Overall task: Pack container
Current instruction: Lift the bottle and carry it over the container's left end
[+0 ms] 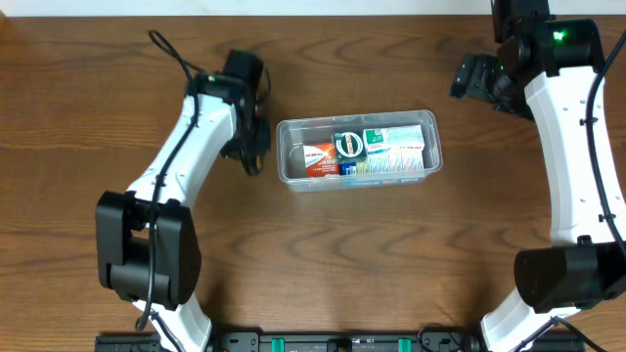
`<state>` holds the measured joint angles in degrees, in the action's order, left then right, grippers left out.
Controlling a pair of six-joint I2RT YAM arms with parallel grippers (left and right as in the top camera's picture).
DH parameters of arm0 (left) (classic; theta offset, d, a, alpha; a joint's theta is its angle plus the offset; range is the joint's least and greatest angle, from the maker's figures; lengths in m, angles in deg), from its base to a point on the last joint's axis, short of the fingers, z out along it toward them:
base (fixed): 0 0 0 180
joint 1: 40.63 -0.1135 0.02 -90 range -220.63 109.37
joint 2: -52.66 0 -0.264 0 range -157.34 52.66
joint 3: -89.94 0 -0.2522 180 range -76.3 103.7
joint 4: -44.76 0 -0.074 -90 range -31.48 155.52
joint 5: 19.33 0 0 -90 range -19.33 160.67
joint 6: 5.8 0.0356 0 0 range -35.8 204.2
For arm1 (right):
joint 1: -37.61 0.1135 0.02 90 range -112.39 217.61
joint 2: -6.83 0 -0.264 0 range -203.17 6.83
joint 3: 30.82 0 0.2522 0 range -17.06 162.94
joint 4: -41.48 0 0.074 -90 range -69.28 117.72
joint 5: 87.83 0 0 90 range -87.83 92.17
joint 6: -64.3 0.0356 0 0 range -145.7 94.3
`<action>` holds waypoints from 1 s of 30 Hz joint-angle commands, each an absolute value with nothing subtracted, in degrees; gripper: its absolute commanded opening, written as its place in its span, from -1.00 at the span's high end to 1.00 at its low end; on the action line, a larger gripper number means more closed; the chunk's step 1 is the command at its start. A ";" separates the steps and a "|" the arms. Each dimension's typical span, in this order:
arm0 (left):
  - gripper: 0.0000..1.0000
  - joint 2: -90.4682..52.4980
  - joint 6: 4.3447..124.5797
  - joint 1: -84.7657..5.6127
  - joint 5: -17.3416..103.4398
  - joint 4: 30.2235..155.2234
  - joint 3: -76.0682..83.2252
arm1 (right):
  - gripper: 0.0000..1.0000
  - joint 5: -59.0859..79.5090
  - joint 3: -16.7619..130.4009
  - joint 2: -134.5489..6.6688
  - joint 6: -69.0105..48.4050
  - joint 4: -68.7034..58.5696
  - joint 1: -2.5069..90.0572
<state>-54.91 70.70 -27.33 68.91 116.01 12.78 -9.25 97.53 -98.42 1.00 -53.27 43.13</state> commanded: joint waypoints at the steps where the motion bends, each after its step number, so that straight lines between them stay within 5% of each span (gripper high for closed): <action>1: 0.31 -52.02 70.02 -27.30 68.71 118.88 18.86 | -0.99 -9.80 97.64 -98.59 0.78 -53.27 42.89; 9: 0.31 -51.24 65.54 -27.22 68.60 128.73 30.64 | -0.98 -9.80 97.62 -98.59 0.80 -53.27 42.89; 30: 0.31 -52.26 58.35 -16.27 71.83 128.78 32.41 | -0.99 -9.80 97.62 -98.62 0.78 -53.27 42.87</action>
